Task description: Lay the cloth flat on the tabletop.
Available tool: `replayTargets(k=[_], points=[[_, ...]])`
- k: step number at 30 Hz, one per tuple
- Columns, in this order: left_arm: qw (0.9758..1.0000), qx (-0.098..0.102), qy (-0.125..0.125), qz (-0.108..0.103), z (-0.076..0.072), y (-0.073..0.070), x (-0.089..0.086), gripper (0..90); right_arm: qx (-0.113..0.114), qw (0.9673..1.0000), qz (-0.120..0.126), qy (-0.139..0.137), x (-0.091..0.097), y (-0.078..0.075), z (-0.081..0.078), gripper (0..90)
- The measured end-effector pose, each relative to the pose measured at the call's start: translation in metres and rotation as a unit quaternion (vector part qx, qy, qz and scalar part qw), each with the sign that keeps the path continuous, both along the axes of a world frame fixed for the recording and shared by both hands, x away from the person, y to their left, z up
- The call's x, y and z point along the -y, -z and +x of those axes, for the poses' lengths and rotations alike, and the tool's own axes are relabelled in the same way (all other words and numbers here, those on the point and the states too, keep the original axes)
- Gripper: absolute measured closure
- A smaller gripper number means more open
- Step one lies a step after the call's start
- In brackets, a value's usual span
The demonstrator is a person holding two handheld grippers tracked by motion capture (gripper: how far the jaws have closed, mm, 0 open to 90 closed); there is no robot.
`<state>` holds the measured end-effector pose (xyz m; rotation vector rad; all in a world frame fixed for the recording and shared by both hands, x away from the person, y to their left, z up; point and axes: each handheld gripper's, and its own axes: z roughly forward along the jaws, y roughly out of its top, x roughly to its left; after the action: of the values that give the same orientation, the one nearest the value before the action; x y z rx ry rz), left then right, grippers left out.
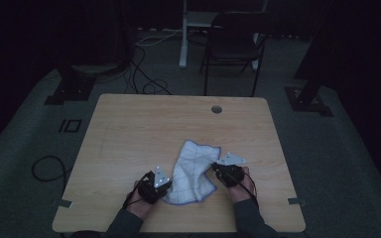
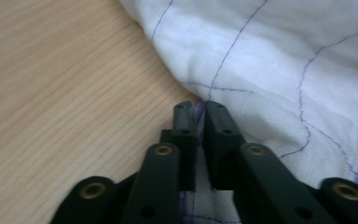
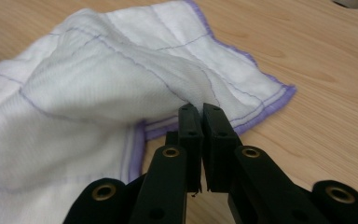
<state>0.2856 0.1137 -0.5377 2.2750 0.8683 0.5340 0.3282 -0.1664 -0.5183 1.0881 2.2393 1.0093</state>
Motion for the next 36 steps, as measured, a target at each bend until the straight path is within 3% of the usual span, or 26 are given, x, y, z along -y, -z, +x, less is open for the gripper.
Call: replayTargets(k=[6, 12, 16, 20, 23, 26, 29, 32, 36], points=[[0.9987, 0.003, -0.049, 0.013, 0.008, -0.001, -0.012, 88.0, 0.000, 0.9997, 0.001, 0.025, 0.018, -0.003, 0.000, 88.0], [0.9948, -0.003, -0.101, 0.009, 0.016, -0.002, -0.028, 88.1, -0.003, 0.9992, -0.002, 0.040, 0.032, -0.003, -0.002, 88.0], [0.9932, -0.006, -0.115, 0.011, 0.016, -0.003, -0.030, 88.1, -0.002, 0.9989, -0.001, 0.047, 0.038, -0.005, -0.005, 88.0], [0.9928, -0.008, -0.119, 0.008, 0.016, -0.003, -0.030, 87.0, -0.009, 0.9989, -0.004, 0.046, 0.038, -0.004, -0.005, 86.5], [0.9928, -0.012, -0.119, -0.009, 0.016, -0.004, -0.033, 80.5, -0.024, 0.9986, -0.003, 0.046, 0.038, -0.001, -0.004, 69.5], [0.9936, -0.006, -0.111, -0.020, 0.018, -0.007, -0.030, 75.7, -0.024, 0.9986, 0.005, 0.047, 0.037, -0.001, -0.006, 62.3], [0.9949, 0.002, -0.099, -0.017, 0.021, -0.010, -0.022, 73.5, -0.025, 0.9988, 0.002, 0.041, 0.031, 0.001, -0.007, 56.6], [0.9954, 0.011, -0.094, -0.014, 0.028, -0.011, -0.014, 73.2, -0.029, 0.9982, -0.026, 0.046, 0.021, 0.008, -0.004, 53.8], [0.9961, 0.004, -0.088, -0.008, 0.041, -0.009, -0.007, 73.9, -0.027, 0.9953, -0.080, 0.047, 0.010, 0.016, -0.002, 49.3]])
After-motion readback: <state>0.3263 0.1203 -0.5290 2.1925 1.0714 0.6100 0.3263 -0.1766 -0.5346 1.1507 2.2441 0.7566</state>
